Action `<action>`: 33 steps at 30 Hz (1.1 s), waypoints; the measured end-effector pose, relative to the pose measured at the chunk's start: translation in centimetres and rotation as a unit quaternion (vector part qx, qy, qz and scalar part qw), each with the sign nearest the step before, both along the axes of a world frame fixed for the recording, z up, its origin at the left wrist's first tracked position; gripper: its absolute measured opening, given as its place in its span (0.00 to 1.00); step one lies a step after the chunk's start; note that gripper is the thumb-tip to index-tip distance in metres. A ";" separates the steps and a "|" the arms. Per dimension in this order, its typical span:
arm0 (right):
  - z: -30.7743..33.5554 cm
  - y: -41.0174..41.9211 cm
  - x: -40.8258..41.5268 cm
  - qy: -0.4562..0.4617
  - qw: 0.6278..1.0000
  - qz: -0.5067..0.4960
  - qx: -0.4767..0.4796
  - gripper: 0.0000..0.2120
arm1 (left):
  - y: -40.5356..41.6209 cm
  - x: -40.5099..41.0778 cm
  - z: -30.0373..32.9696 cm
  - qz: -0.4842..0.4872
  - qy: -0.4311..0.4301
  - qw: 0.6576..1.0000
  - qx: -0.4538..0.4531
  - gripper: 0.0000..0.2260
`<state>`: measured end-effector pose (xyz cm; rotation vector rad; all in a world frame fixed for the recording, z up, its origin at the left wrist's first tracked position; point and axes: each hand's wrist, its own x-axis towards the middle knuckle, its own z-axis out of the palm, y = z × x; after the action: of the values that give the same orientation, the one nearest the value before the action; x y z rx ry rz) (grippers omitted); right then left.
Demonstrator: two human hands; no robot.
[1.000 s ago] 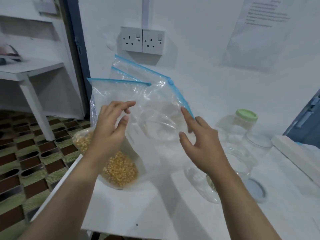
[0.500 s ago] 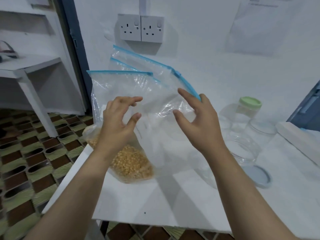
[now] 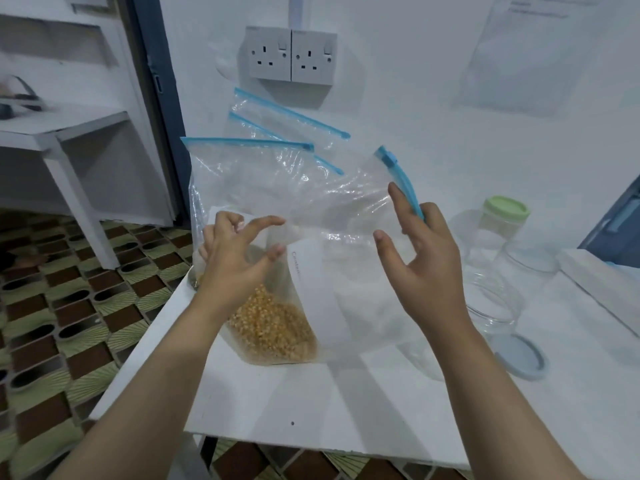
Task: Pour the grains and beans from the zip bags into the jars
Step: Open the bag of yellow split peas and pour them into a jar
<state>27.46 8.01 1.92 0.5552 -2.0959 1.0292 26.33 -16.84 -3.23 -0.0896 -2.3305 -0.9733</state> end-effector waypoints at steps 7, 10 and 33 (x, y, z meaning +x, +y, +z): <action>-1.1 0.5 0.5 0.013 1.000 -0.007 -0.007 0.28 | 0.2 0.2 -0.7 0.013 0.046 0.999 -0.008 0.15; -1.7 0.7 0.6 0.019 1.000 -0.007 -0.007 0.29 | -0.4 0.4 -3.1 0.079 0.062 0.993 0.069 0.20; -1.7 -0.3 0.9 0.012 1.000 0.000 -0.018 0.29 | -2.6 -0.1 -5.5 0.030 -0.013 0.894 0.447 0.24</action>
<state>28.35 7.68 0.18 0.5478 -2.0525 1.0525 26.21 -19.45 -8.76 0.3658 -1.6755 -1.9060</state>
